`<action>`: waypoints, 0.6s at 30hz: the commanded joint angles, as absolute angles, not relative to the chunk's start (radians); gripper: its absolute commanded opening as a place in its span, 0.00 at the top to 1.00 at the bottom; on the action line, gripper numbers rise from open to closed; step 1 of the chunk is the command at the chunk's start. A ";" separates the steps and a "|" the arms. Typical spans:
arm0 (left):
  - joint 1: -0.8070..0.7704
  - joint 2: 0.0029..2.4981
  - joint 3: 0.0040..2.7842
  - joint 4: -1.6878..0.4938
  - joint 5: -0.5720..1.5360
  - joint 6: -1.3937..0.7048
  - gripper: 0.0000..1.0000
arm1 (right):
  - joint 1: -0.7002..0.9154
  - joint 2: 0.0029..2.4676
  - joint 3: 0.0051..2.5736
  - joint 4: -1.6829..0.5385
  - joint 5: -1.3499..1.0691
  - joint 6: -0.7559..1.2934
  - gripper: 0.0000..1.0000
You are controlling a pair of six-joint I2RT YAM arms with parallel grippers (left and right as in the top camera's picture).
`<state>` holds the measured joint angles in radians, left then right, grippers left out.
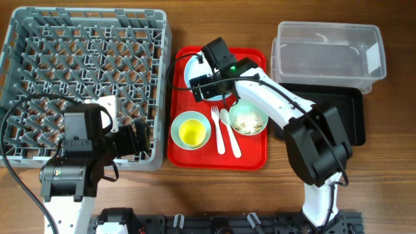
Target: Sort waste into correct bins and load items into the dishwasher rack
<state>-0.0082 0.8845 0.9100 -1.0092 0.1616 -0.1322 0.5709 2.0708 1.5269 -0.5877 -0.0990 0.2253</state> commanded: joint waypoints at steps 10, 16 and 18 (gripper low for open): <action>-0.006 0.877 0.931 -1.012 0.164 -0.120 0.00 | 0.570 2.115 1.523 -0.534 -0.014 0.344 0.18; -0.006 0.877 0.931 -1.012 0.163 -0.120 0.00 | 0.570 2.151 1.515 -0.541 -0.025 0.345 0.20; -0.006 0.877 0.931 -1.012 0.163 -0.120 0.00 | 0.570 2.152 1.514 -0.541 -0.025 0.352 0.23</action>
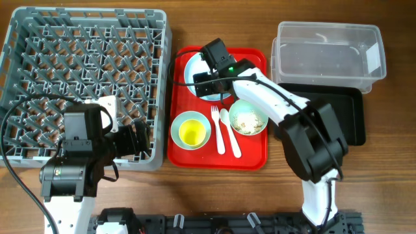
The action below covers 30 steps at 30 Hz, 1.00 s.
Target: Sort waste into correct bins and load items into the dishwasher rack
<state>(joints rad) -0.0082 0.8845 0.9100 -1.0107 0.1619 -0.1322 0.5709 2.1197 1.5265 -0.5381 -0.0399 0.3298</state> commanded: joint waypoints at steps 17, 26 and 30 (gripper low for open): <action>-0.006 0.877 0.931 -1.012 0.163 -0.120 0.00 | 0.511 1.963 1.536 -0.607 -0.017 0.320 0.96; -0.006 0.877 0.931 -1.011 0.163 -0.120 0.00 | 0.305 1.737 1.536 -0.622 0.068 0.310 0.95; -0.006 0.877 0.931 -1.011 0.163 -0.120 0.00 | 0.183 1.731 1.533 -0.647 0.088 0.305 0.90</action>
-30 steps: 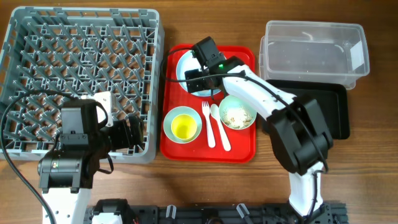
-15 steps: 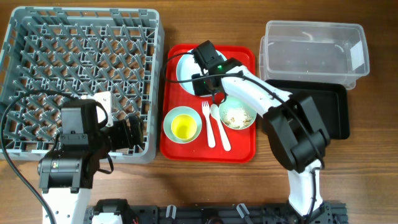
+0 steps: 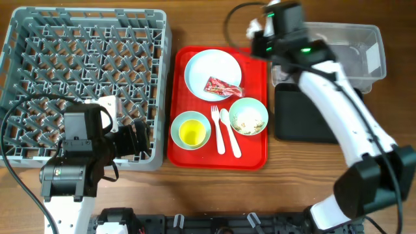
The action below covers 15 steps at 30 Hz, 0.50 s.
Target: Sort waste into correct bins and load items into the dishwasher rack
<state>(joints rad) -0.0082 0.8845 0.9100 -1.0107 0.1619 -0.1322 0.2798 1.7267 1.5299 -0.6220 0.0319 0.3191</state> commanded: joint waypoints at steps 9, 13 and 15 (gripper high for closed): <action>-0.006 0.877 0.931 -1.011 0.163 -0.120 0.00 | 0.023 1.792 1.528 -0.641 0.044 0.272 0.20; -0.006 0.877 0.931 -1.011 0.163 -0.120 0.00 | 0.022 1.784 1.532 -0.616 0.022 0.196 0.05; -0.006 0.877 0.931 -1.011 0.163 -0.120 0.00 | 0.027 1.773 1.538 -0.610 -0.044 0.155 0.05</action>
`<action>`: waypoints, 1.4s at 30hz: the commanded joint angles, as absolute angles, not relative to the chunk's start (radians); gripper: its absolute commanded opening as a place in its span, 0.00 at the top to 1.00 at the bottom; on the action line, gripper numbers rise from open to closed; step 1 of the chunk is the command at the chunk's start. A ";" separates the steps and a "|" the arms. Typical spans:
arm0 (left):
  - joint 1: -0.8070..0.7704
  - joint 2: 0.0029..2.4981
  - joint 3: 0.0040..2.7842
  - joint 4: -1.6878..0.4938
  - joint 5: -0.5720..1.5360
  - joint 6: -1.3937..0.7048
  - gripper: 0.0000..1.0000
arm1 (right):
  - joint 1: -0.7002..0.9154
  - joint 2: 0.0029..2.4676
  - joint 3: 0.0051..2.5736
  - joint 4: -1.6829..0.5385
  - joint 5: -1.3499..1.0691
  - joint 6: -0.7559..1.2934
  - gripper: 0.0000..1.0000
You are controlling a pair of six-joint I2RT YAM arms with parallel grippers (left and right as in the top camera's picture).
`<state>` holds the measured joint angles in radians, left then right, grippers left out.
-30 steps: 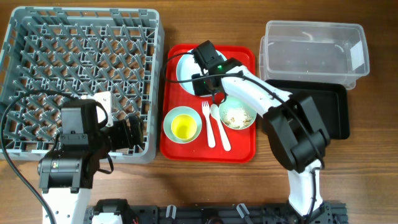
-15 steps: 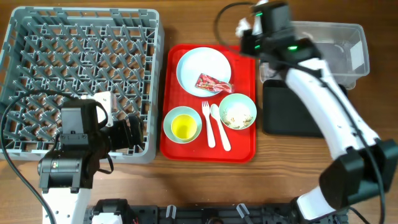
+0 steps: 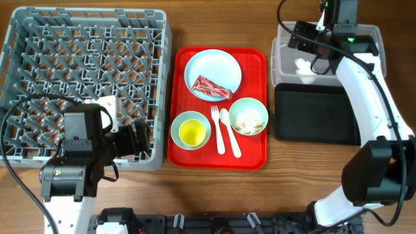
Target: Sort waste into correct bins and load items into the dishwasher rack
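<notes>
A red tray (image 3: 252, 155) carries a pale blue plate (image 3: 218, 65) with a red wrapper (image 3: 211, 86) on it. Below the plate are a bowl with yellow inside (image 3: 190, 130), a green bowl with food scraps (image 3: 249, 117), a white fork (image 3: 217, 129) and a white spoon (image 3: 229, 133). My right gripper (image 3: 300, 57) hangs over the left end of the clear bin (image 3: 344, 58), and a white crumpled paper (image 3: 300, 65) shows at its tip. My left gripper (image 3: 133, 140) rests at the front right corner of the grey dishwasher rack (image 3: 84, 65); its jaws are not readable.
A black bin (image 3: 315, 116) lies right of the tray, in front of the clear bin. The right arm's cable loops above the clear bin. The left arm's base and cable cover the table's front left.
My right gripper moved right with the white paper, from above the tray's far right corner to over the clear bin's left end. The left arm stayed still.
My right gripper was down on the plate at the tray's far end, and stayed there at the second moment. Then it was off the tray beyond its far right corner with white paper at its tip, the red wrapper left on the plate. Now it hangs over the clear bin.
</notes>
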<state>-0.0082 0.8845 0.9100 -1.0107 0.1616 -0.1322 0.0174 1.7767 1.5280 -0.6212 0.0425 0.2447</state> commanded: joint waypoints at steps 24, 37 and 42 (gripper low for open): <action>-0.006 0.880 0.931 -1.012 0.164 -0.120 0.00 | 0.421 1.958 1.523 -0.770 -0.373 -0.471 0.04; -0.006 0.880 0.931 -1.015 0.164 -0.120 0.00 | 0.455 2.130 1.523 -0.741 -0.219 -0.392 0.16; -0.006 0.880 0.931 -1.015 0.164 -0.120 0.00 | 0.455 2.135 1.523 -0.731 -0.216 -0.381 0.41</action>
<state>-0.0082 0.8845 0.9100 -1.0145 0.1619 -0.1322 0.4545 2.1181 1.5265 -0.7353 -0.2348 -0.3992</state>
